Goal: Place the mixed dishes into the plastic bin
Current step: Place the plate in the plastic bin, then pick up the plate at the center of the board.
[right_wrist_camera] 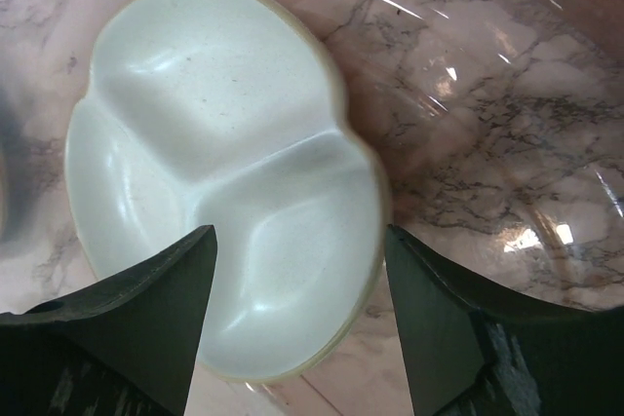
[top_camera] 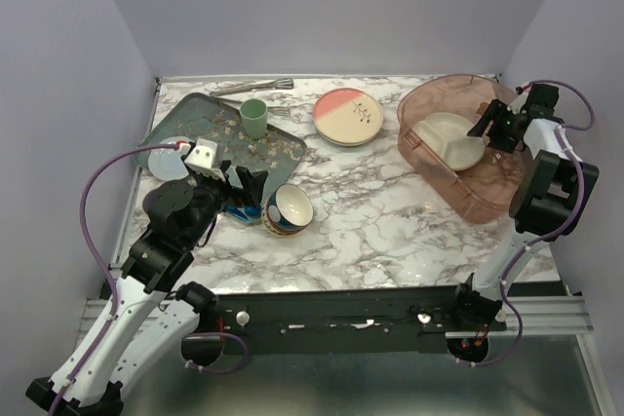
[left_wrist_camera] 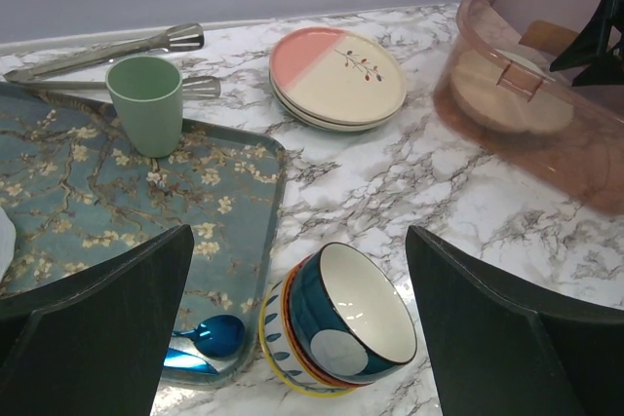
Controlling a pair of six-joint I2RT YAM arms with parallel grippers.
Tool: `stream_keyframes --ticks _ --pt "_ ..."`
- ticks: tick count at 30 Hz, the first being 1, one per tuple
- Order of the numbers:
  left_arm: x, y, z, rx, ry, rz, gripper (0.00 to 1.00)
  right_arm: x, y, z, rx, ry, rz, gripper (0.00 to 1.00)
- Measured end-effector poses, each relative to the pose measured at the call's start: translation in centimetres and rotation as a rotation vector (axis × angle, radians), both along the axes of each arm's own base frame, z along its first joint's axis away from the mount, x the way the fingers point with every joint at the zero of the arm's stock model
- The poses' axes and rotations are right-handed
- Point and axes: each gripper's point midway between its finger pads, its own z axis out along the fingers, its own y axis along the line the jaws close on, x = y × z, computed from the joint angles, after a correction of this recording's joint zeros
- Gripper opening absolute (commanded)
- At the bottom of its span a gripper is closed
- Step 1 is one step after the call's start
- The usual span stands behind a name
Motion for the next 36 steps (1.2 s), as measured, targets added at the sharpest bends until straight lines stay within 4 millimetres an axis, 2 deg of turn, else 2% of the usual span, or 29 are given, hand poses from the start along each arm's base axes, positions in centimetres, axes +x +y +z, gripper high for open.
stream_keyframes --ticks 9,14,17,21,23,24,27,32,36 --pt "0.0 0.0 0.0 -0.001 0.0 -0.005 0.99 0.6 0.2 2.5 -0.047 -0.059 0.034 0.77" --pt "-0.1 -0.2 0.1 -0.004 -0.001 -0.019 0.99 0.0 0.9 6.2 -0.078 -0.14 0.073 0.77" --pt "0.0 -0.4 0.1 -0.01 0.002 -0.026 0.99 -0.8 2.0 9.7 -0.091 -0.226 0.13 0.77" --pt "0.2 -1.1 -0.3 -0.023 0.024 -0.057 0.99 -2.9 4.7 15.4 -0.1 -0.382 0.257 0.77" --pt "0.3 -1.6 -0.5 -0.035 0.039 -0.078 0.99 -3.9 6.0 17.2 -0.093 -0.436 0.308 0.77" --pt "0.5 -2.0 -0.7 -0.043 0.052 -0.091 0.99 -5.0 7.1 18.7 -0.085 -0.482 0.35 0.77" --pt "0.9 -3.3 -1.1 -0.083 0.095 -0.131 0.99 -7.4 9.9 21.3 -0.049 -0.567 0.45 0.77" --pt "2.2 -5.6 -2.6 -0.154 0.224 -0.168 0.99 -11.4 13.8 23.2 0.019 -0.659 0.593 0.77" --pt "4.0 -7.3 -3.5 -0.224 0.346 -0.15 0.99 -14.3 16.1 22.9 0.078 -0.72 0.674 0.77"
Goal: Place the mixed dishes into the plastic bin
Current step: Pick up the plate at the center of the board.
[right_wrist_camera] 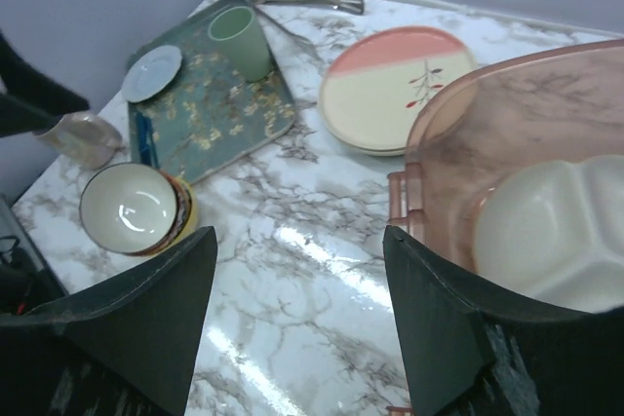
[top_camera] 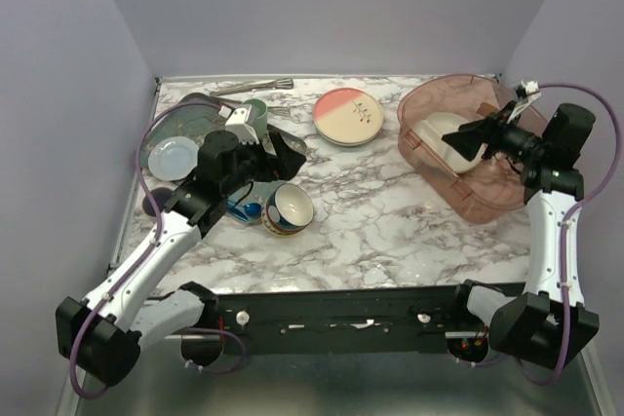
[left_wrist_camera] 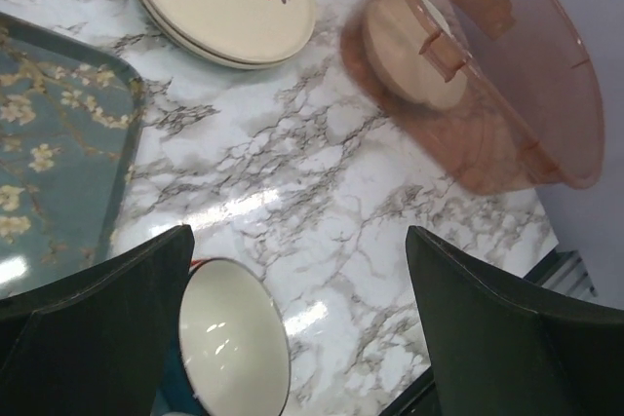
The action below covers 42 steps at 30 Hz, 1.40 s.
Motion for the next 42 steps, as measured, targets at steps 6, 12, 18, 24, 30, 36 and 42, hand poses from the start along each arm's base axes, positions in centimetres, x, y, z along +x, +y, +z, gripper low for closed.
stream_keyframes --ticks 6,12,18,24,30,36,42 --pt "3.1 -3.9 -0.5 -0.015 0.105 0.015 0.99 -1.2 1.2 -2.2 0.066 0.032 0.068 0.77" --pt "6.4 -6.1 -1.2 0.024 0.146 0.091 0.99 -1.9 1.7 -1.4 0.067 -0.005 0.098 0.77" --pt "10.1 -6.6 -1.9 0.097 0.189 0.212 0.99 -3.2 2.3 -1.4 0.061 -0.033 0.111 0.77" --pt "14.2 -7.8 -3.4 0.184 0.235 0.286 0.99 -3.9 2.6 -1.1 0.053 -0.055 0.12 0.77" --pt "16.6 -8.6 -5.0 0.284 0.257 0.296 0.99 -3.8 2.6 -1.2 0.056 -0.049 0.122 0.77" --pt "19.8 -9.9 -6.8 0.356 0.264 0.281 0.89 -3.7 2.5 -1.4 0.058 -0.044 0.122 0.77" --pt "22.5 -8.7 -10.5 0.414 0.324 0.298 0.77 -3.6 2.5 -1.5 0.06 -0.039 0.121 0.77"
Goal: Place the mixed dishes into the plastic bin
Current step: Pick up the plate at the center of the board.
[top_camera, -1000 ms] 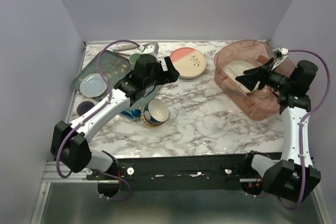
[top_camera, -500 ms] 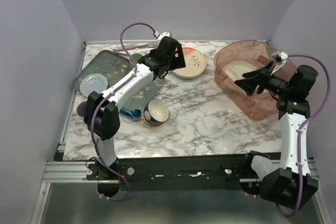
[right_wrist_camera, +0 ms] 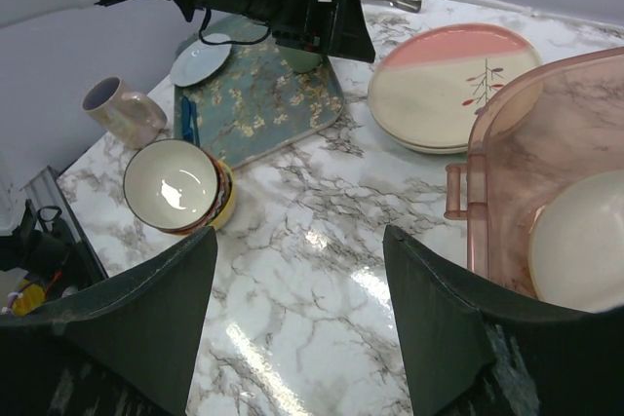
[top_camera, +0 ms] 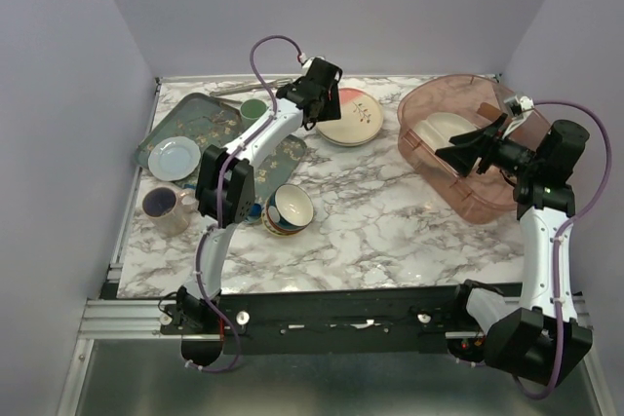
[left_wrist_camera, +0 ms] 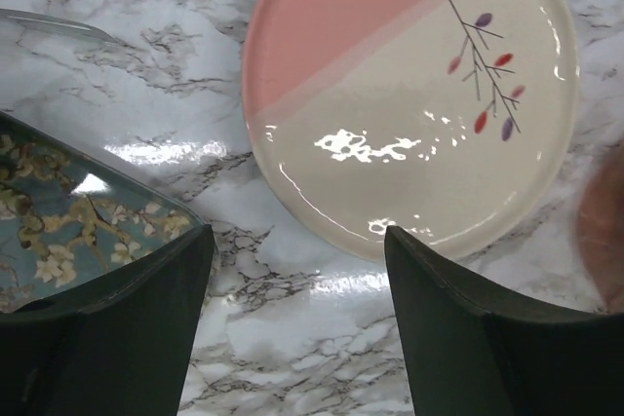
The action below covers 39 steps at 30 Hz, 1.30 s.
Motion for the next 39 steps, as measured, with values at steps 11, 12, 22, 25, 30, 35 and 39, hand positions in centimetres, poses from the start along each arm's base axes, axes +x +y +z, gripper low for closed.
stream_keyframes --ticks 11,12,22,25,30,35,39 --pt "3.5 2.4 -4.9 -0.008 0.091 0.02 0.57 0.2 -0.1 -0.3 0.003 0.01 0.0 0.77" --pt "3.6 2.5 -5.1 -0.013 0.095 0.018 0.56 0.2 -0.1 -0.3 0.002 0.009 0.0 0.77" --pt "4.7 2.3 -7.5 -0.095 0.139 -0.013 0.5 0.5 -0.2 -0.7 0.003 0.019 0.001 0.77" --pt "4.8 2.1 -8.4 -0.115 0.155 -0.023 0.46 0.6 -0.2 -0.8 0.004 0.024 0.001 0.77" --pt "5.2 1.6 -8.6 -0.154 0.155 -0.036 0.4 0.6 -0.3 -0.8 0.003 0.023 0.002 0.77" --pt "5.2 1.6 -8.6 -0.164 0.156 -0.041 0.36 0.7 -0.3 -0.9 0.0 0.02 0.002 0.77" --pt "5.3 1.7 -8.6 -0.166 0.156 -0.039 0.31 0.7 -0.3 -0.9 0.0 0.02 0.002 0.77"
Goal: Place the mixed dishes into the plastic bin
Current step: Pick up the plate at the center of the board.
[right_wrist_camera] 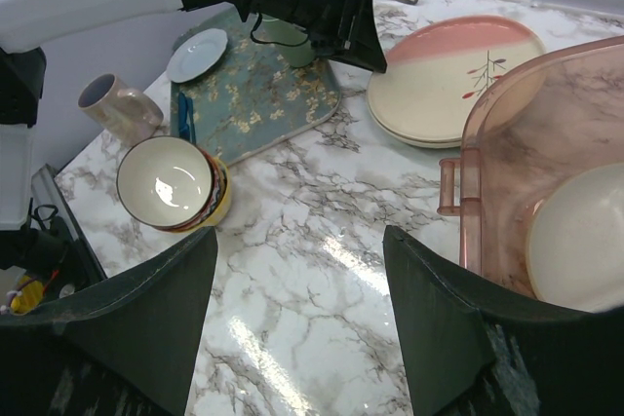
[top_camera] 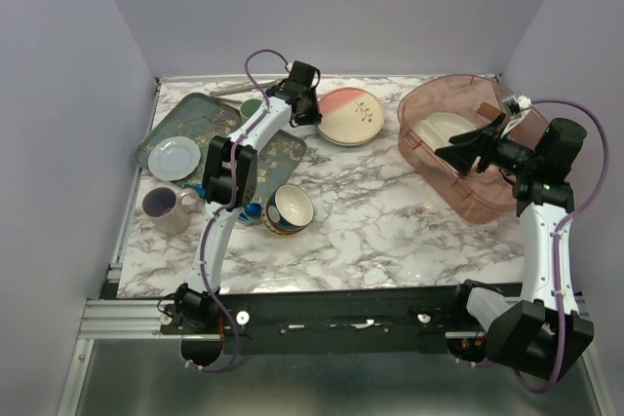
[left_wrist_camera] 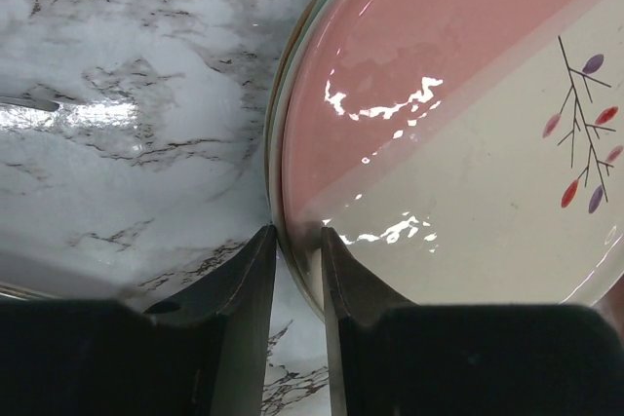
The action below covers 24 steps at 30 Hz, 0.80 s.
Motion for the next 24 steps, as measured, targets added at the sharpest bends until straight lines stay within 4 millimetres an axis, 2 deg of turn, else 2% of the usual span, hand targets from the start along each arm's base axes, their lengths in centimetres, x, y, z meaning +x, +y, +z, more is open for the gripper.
stream_keyframes --ticks 9,18,24 --pt "0.2 0.3 -0.1 0.014 -0.007 0.004 0.27 0.0 0.0 0.0 0.0 0.0 0.0 0.77" --pt "0.2 0.8 0.1 0.037 -0.029 0.01 0.14 0.0 0.0 0.0 0.0 0.0 0.0 0.77" --pt "0.2 1.2 1.0 0.05 -0.053 0.022 0.06 0.0 0.0 0.0 0.0 0.001 0.0 0.77"
